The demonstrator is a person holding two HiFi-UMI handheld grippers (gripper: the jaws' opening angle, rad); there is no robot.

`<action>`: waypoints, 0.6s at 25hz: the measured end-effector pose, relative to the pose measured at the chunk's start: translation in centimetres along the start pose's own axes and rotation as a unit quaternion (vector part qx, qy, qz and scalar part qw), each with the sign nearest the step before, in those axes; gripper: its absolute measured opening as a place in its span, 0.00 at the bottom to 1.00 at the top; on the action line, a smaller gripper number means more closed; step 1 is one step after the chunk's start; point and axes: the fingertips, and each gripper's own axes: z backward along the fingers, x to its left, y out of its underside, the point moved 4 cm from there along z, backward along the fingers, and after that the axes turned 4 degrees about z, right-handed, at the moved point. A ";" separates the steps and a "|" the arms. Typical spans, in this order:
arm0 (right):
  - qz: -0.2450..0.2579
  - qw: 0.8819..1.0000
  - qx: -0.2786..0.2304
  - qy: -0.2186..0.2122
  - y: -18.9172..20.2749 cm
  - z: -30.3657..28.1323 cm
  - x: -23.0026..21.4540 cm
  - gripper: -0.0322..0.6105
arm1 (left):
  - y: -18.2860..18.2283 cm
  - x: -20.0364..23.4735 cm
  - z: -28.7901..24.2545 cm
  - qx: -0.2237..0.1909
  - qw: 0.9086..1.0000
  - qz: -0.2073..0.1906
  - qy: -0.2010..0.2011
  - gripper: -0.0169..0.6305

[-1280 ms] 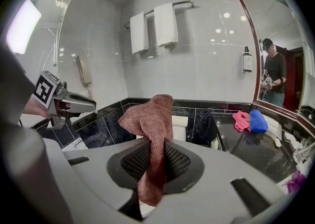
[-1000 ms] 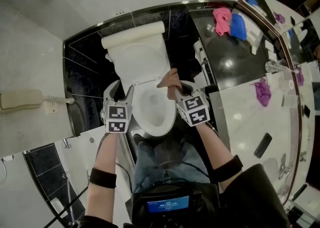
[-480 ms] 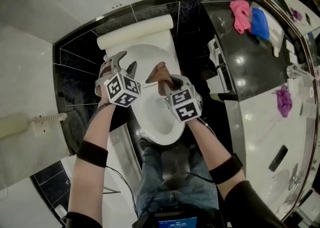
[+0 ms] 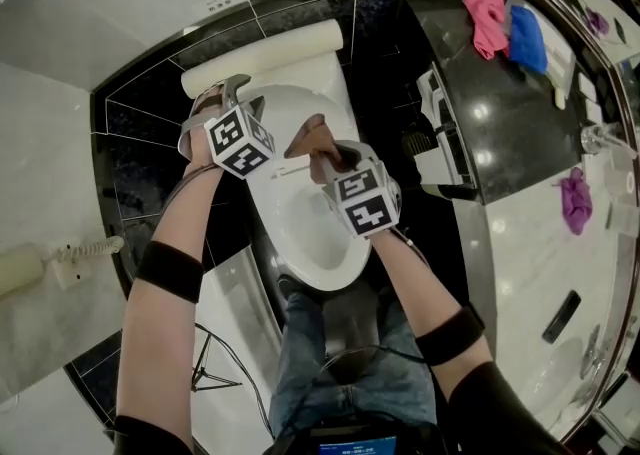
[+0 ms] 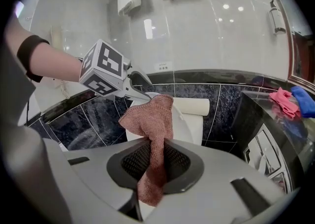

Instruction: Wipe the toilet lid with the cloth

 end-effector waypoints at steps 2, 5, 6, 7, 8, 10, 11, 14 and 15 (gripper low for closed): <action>-0.002 1.000 0.001 -0.001 0.4 0.0 -0.2 0.17 | 0.3 -0.1 -0.6 0.006 1.000 -0.001 0.004 0.27; -0.005 1.000 0.005 -0.001 1.3 0.2 -0.5 0.17 | 0.4 -0.3 -1.1 0.013 1.000 0.001 0.009 0.23; -0.005 1.000 0.006 0.000 1.5 0.3 -0.6 0.17 | 0.4 -0.4 -1.2 0.015 1.000 0.000 0.010 0.22; -0.006 1.000 0.008 0.000 1.7 0.4 -0.7 0.17 | 0.3 -0.5 -1.2 0.016 1.000 0.000 0.010 0.19; -0.006 1.000 0.009 0.000 1.9 0.5 -0.8 0.17 | 0.3 -0.6 -1.2 0.017 1.000 0.001 0.007 0.17; -0.006 1.000 0.010 0.000 2.2 0.7 -1.0 0.17 | 0.2 -0.7 -1.2 0.019 1.000 0.007 0.002 0.16; -0.007 1.000 0.010 0.000 2.3 0.8 -1.0 0.17 | 0.2 -0.8 -1.1 0.021 1.000 0.009 0.000 0.16; -0.008 1.000 0.009 -0.002 2.6 1.4 -1.1 0.17 | 0.1 -1.2 -0.5 0.025 1.000 0.009 -0.004 0.16; -0.008 1.000 0.008 -0.004 2.6 1.7 -1.0 0.17 | 0.1 -1.4 -0.3 0.026 1.000 0.009 -0.005 0.16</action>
